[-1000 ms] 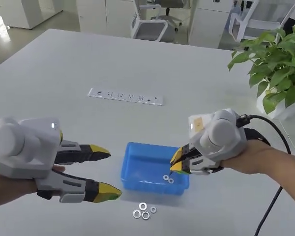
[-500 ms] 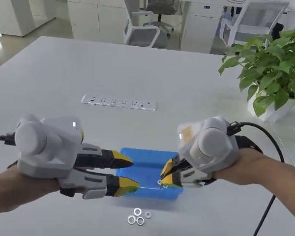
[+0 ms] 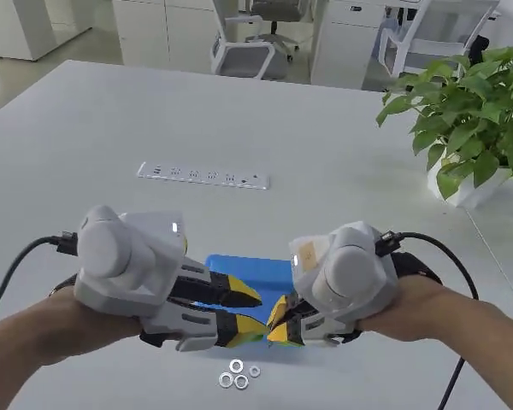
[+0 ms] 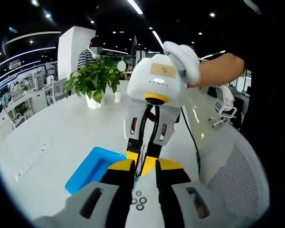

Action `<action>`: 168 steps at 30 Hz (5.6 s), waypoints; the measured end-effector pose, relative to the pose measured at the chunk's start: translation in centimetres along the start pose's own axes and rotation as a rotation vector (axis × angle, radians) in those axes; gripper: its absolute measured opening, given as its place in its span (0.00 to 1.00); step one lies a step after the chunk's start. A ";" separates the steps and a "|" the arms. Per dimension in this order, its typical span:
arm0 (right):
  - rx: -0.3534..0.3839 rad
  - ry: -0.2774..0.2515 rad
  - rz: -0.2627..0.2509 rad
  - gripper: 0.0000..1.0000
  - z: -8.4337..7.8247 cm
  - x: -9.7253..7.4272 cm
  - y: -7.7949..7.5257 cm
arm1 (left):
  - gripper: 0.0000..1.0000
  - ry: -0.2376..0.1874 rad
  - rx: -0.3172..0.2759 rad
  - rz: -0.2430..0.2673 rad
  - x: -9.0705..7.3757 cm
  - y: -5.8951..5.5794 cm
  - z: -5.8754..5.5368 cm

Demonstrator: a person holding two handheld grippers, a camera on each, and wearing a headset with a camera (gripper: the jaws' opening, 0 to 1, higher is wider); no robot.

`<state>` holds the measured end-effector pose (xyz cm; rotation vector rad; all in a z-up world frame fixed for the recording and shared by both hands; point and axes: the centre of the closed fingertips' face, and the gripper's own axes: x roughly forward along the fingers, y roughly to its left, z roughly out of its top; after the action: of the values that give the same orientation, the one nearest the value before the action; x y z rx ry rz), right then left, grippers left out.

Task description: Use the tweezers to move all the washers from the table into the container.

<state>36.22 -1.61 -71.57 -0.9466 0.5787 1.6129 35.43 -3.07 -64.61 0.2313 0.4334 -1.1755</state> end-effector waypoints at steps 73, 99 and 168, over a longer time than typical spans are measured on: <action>-0.019 -0.006 0.051 0.09 -1.5 4.7 1.8 | 0.06 0.135 0.031 -0.087 2.3 -0.3 -4.5; -0.008 0.001 0.052 0.08 -1.8 4.6 1.9 | 0.06 0.136 0.044 -0.089 2.5 -0.3 -4.6; -0.034 -0.015 0.039 0.07 1.2 -0.7 0.6 | 0.94 0.064 -0.155 0.212 -6.8 1.9 -7.1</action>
<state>35.35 -1.24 -70.39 -0.9529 0.5635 1.6677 33.59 6.17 -68.01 0.1758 0.5404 -0.9243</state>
